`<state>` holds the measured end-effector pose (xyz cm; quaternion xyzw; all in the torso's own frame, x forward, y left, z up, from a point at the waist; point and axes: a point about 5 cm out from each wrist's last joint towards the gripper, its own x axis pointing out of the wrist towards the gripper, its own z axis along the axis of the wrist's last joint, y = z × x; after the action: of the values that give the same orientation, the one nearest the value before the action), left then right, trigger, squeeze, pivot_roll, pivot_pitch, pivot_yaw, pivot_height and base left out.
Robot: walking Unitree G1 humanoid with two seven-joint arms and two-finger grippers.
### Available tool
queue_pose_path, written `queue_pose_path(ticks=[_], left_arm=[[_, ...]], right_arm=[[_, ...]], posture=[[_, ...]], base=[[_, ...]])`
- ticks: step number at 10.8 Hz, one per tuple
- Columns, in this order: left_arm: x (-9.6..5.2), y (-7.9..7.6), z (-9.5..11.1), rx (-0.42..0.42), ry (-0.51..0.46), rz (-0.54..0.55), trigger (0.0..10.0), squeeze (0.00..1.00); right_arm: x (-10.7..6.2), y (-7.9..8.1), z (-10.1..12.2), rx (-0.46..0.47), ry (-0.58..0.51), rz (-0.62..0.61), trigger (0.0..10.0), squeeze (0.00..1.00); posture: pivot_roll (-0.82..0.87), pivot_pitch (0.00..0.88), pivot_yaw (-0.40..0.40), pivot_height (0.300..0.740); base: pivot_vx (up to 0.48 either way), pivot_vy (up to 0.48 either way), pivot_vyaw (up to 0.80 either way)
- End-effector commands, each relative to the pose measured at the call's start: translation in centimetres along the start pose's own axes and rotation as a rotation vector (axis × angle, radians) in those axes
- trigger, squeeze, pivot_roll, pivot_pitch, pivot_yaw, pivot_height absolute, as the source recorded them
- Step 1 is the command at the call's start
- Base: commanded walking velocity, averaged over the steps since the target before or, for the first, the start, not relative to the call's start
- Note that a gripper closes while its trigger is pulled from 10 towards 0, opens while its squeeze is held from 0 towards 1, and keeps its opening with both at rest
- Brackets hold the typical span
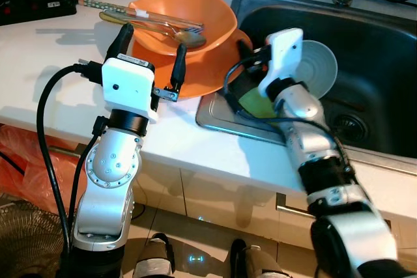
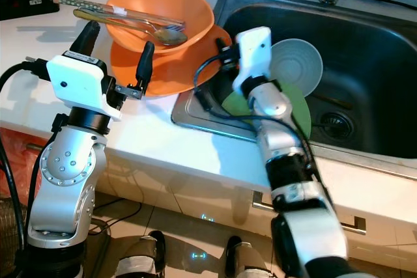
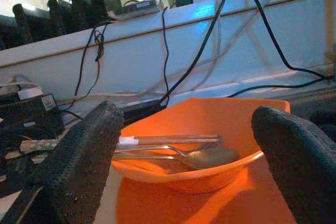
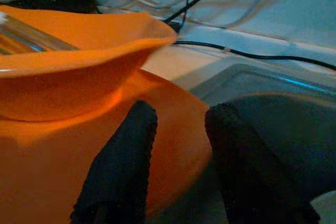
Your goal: Kitchen organization
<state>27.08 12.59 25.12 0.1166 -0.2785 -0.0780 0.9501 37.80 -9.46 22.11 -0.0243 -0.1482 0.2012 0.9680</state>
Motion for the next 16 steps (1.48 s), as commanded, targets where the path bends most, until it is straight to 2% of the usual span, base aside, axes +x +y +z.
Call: queue_pose_path(ticks=[1, 5, 7, 10, 13, 15, 16], left_arm=[[0.1, -0.2, 0.7, -0.005, -0.029, -0.016, 10.0, 0.0], [0.1, -0.3, 0.7, -0.013, -0.029, -0.017, 10.0, 0.0], [0.1, -0.4, 0.7, -0.015, -0.03, -0.018, 10.0, 0.0], [0.2, -0.6, 0.6, -0.024, -0.03, -0.025, 10.0, 0.0], [0.2, -0.8, 0.5, -0.03, -0.03, -0.037, 10.0, 0.0], [0.2, -0.9, 0.1, -0.034, -0.016, -0.046, 10.0, 0.0], [0.1, -1.0, -0.3, -0.034, -0.004, -0.051, 10.0, 0.0]], right_arm=[[-0.3, 0.6, -0.5, 0.031, 0.018, 0.012, 10.0, 0.0], [-0.8, 2.4, -0.4, 0.096, 0.018, 0.026, 10.0, 0.0], [-0.8, 2.3, -0.2, 0.094, 0.016, 0.019, 10.0, 0.0], [-0.8, -1.0, 1.1, 0.025, -0.003, -0.074, 10.0, 0.0], [-1.4, -5.1, 2.0, -0.059, -0.009, -0.235, 10.0, 0.0], [-2.2, -7.1, 2.9, -0.058, -0.05, -0.344, 10.0, 0.0], [-2.7, -7.7, 3.2, -0.062, -0.074, -0.383, 10.0, 0.0]], posture=[[0.22, 0.248, -0.039, 0.74], [0.22, 0.246, -0.041, 0.74], [0.22, 0.245, -0.041, 0.74], [0.2, 0.234, -0.036, 0.74], [0.2, 0.223, -0.031, 0.74], [0.19, 0.211, -0.021, 0.74], [0.18, 0.211, -0.021, 0.74]], base=[[0.0, 0.0, 0.0], [0.0, 0.0, 0.0], [0.0, 0.0, 0.0], [0.0, 0.0, 0.0], [0.0, 0.0, 0.0], [0.0, 0.0, 0.0], [0.0, 0.0, 0.0]])
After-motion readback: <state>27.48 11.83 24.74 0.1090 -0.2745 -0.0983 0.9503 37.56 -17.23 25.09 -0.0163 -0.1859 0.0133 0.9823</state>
